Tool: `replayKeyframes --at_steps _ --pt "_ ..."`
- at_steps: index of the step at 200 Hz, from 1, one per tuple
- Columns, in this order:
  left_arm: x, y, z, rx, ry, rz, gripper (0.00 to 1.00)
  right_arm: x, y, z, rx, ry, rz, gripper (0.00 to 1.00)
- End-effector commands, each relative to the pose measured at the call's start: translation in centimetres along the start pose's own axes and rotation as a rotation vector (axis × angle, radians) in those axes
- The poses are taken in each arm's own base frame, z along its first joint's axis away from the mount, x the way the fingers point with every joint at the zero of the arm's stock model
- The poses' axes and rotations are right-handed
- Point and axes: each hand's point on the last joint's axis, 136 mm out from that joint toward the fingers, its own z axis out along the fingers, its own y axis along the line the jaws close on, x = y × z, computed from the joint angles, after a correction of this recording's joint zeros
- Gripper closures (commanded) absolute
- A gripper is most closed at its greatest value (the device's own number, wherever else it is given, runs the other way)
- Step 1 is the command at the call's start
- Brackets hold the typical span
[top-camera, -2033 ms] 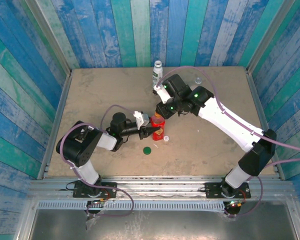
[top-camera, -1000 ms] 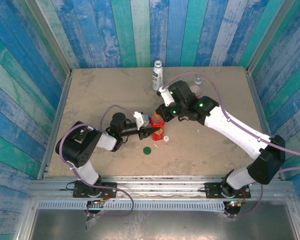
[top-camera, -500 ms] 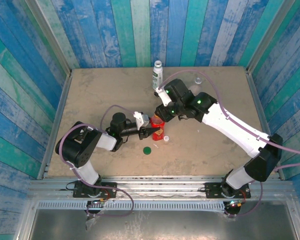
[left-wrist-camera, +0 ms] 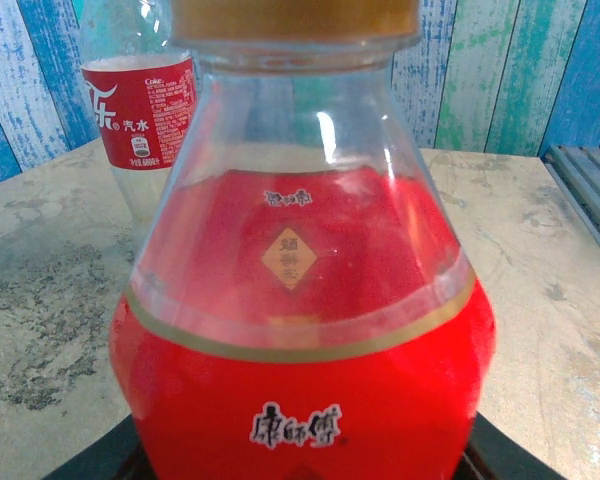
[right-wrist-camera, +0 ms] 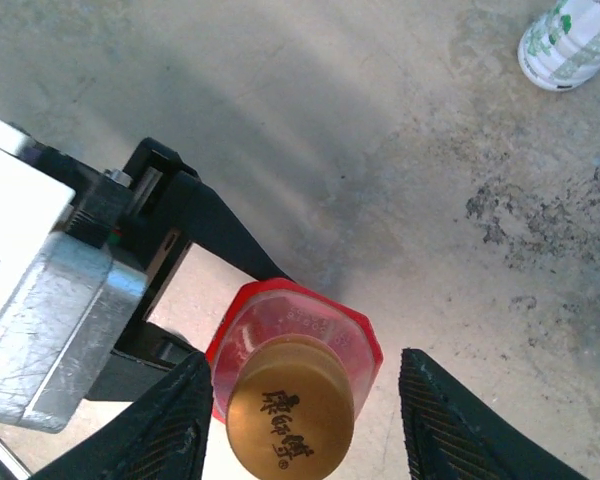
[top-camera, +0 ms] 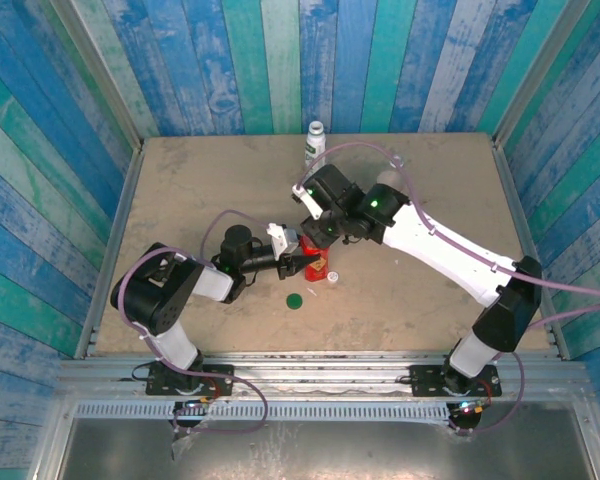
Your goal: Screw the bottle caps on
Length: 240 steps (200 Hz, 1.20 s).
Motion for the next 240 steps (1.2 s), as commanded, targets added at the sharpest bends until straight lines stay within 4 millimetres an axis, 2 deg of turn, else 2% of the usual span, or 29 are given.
replayKeyframes --at_steps 1,36,85,165,202,240 --pt "1.4 -0.7 -0.3 0.011 0.057 -0.046 0.52 0.2 0.0 -0.1 0.011 0.022 -0.013 0.52" --pt "1.5 -0.7 -0.3 0.011 0.059 -0.049 0.52 0.1 0.1 -0.3 0.003 0.017 -0.013 0.61" --pt "1.4 -0.8 -0.3 0.016 0.058 -0.046 0.51 0.0 0.5 -0.4 -0.027 0.015 -0.024 0.68" --pt "1.4 -1.0 -0.3 0.028 0.059 -0.045 0.51 0.2 1.6 -0.7 -0.174 0.035 -0.165 0.69" --pt "1.4 -1.1 -0.3 0.035 0.059 -0.044 0.51 0.9 1.3 -0.4 -0.203 0.086 -0.283 0.69" --pt "1.5 -1.1 -0.2 0.036 0.064 -0.045 0.51 0.5 0.7 0.1 -0.217 0.124 -0.247 0.73"
